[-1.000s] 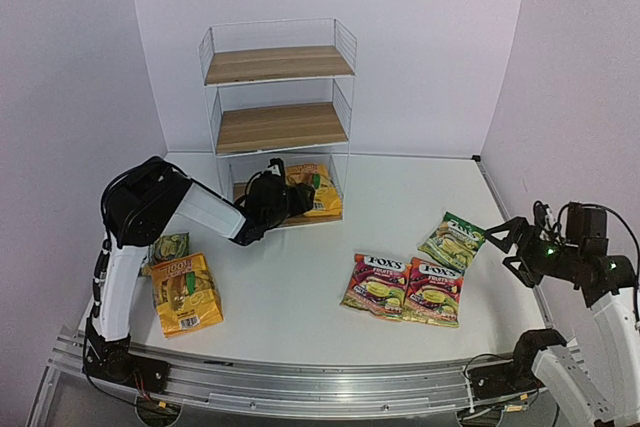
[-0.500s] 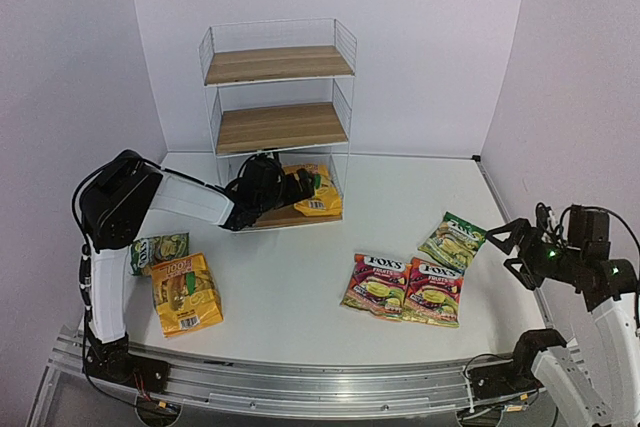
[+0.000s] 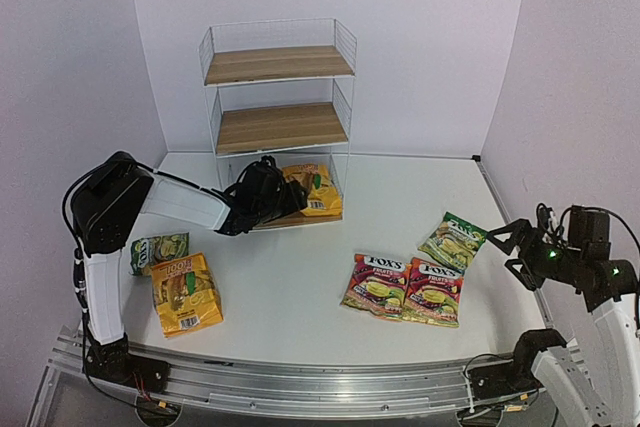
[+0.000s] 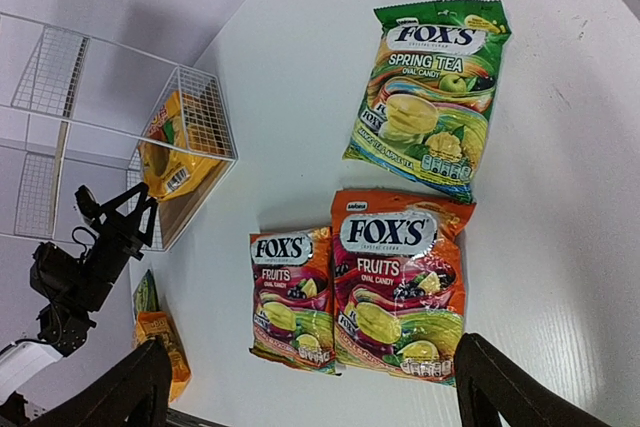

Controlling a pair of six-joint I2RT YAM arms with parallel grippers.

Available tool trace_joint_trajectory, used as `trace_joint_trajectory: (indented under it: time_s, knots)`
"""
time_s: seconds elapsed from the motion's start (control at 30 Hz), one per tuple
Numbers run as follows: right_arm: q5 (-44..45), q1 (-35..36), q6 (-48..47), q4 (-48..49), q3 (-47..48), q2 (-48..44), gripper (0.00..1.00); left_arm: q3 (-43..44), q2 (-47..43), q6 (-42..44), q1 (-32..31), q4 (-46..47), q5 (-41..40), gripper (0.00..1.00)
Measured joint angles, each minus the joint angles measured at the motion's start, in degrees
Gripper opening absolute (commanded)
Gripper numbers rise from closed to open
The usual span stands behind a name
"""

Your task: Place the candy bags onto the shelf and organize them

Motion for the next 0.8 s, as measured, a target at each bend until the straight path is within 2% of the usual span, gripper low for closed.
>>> trace_joint_trajectory:
  time_s: [0.37, 0.57, 0.8]
  knots:
    - [0.45, 0.00, -0.90, -0.31, 0.00, 1.60, 0.95, 1.27, 0.81, -1.82, 0.07, -1.29, -2.71, 0.27]
    - [0.51, 0.00, -1.22, -0.34, 0.00, 2.42, 0.95, 5.39, 5.43, -1.40, 0.34, -2.13, -2.43, 0.17]
    - [0.51, 0.00, -1.38, -0.32, -0.08, 2.46, 0.95, 8.29, 9.05, -0.31, 1.49, -2.35, -1.04, 0.15]
